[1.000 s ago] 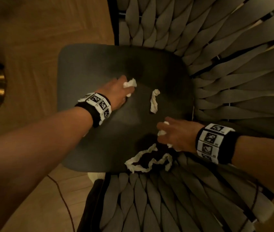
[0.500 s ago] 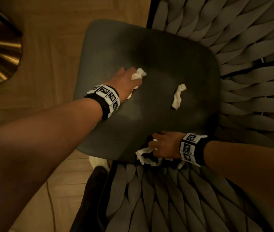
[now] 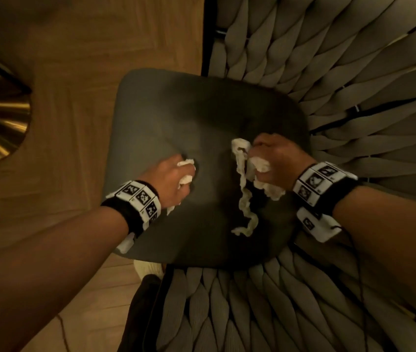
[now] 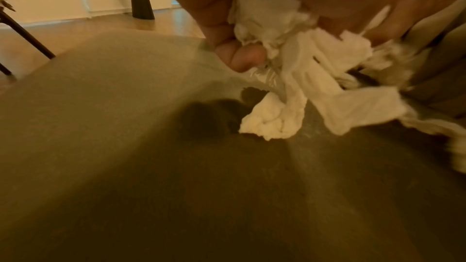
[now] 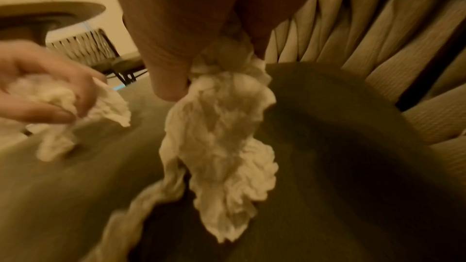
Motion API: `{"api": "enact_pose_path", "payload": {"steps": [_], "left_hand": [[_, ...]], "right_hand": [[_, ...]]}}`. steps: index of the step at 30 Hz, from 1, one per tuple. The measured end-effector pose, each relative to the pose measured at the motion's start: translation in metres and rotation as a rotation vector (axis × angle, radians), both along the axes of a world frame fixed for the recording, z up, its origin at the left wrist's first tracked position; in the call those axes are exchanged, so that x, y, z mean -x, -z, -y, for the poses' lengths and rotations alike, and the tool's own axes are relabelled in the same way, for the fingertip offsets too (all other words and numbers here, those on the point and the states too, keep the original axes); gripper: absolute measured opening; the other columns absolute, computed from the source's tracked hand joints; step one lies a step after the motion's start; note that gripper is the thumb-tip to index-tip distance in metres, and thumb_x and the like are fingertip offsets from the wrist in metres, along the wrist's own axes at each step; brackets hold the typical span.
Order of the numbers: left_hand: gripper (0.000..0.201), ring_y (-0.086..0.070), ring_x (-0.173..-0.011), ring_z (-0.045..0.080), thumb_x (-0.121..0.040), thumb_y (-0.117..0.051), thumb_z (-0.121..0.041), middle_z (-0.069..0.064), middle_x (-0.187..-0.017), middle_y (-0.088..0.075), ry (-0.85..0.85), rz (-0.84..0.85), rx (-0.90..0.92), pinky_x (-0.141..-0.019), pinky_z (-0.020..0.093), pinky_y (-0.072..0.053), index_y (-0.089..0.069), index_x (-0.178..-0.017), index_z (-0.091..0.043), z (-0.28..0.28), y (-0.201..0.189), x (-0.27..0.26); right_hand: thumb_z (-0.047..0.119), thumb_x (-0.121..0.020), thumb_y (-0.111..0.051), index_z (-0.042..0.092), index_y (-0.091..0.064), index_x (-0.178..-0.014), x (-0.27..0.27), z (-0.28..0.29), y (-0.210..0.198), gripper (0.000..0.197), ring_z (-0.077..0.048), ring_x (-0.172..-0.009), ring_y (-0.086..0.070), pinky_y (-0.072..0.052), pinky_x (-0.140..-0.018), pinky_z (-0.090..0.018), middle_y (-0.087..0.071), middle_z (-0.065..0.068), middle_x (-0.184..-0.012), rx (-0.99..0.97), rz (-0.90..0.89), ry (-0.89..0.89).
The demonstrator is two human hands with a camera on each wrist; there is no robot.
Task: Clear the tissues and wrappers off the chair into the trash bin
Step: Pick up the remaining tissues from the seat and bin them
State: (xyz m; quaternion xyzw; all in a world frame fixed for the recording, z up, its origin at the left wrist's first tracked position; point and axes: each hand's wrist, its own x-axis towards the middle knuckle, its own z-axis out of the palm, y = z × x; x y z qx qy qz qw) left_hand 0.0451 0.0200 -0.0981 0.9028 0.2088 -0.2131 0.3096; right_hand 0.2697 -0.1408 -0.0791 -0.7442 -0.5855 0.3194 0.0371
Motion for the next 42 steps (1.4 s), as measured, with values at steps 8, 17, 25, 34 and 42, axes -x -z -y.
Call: {"api": "enact_pose_path", "payload": {"steps": [8,17,25,34,42], "left_hand": [[0.02,-0.059,-0.089,0.03,-0.081,-0.066,-0.03,0.007,-0.11,-0.057,-0.103,0.033,0.031,-0.078,0.033,-0.047,-0.065,-0.098,-0.02,0.012,-0.004,0.021],[0.017,-0.057,-0.081,0.023,-0.076,-0.063,-0.034,-0.004,-0.088,-0.053,-0.36,0.066,0.076,-0.075,0.032,-0.046,-0.065,-0.089,-0.024,-0.011,-0.063,0.085],[0.009,-0.056,-0.085,0.022,-0.079,-0.068,-0.024,-0.002,-0.091,-0.053,-0.623,0.149,0.125,-0.075,0.031,-0.044,-0.064,-0.086,-0.023,-0.008,-0.156,0.197],[0.009,-0.054,-0.078,0.016,-0.078,-0.069,-0.024,-0.001,-0.087,-0.058,-0.981,0.324,-0.052,-0.071,0.026,-0.038,-0.064,-0.085,-0.021,-0.001,-0.272,0.493],[0.007,-0.056,-0.082,0.019,-0.078,-0.06,-0.031,-0.001,-0.087,-0.06,-1.374,0.26,-0.123,-0.073,0.035,-0.046,-0.061,-0.083,-0.027,-0.001,-0.291,0.719]], "right_hand": [[0.016,-0.081,-0.066,0.014,-0.043,-0.13,0.04,0.0,0.044,0.054,-0.036,-0.12,-0.037,-0.049,-0.09,-0.043,-0.038,-0.012,-0.136,0.332,0.221,-0.226],[0.024,-0.071,-0.075,0.016,-0.071,-0.098,0.049,-0.012,-0.034,0.029,-0.03,-0.101,-0.061,-0.049,-0.09,-0.037,-0.065,-0.01,-0.108,0.295,0.004,0.143],[0.024,-0.066,-0.078,0.021,-0.071,-0.09,0.194,-0.061,-0.154,0.025,-0.024,-0.089,-0.062,-0.04,-0.078,-0.024,-0.067,-0.006,-0.097,0.039,-0.127,0.143],[0.018,-0.06,-0.082,0.02,-0.072,-0.081,0.469,-0.126,-0.273,0.024,-0.021,-0.084,-0.064,-0.04,-0.08,-0.02,-0.069,-0.003,-0.089,-0.214,-0.166,-0.027],[0.02,-0.063,-0.083,0.024,-0.07,-0.084,0.693,-0.198,-0.282,0.025,-0.014,-0.087,-0.06,-0.044,-0.083,-0.027,-0.063,0.006,-0.094,-0.173,-0.318,-0.206]]}}
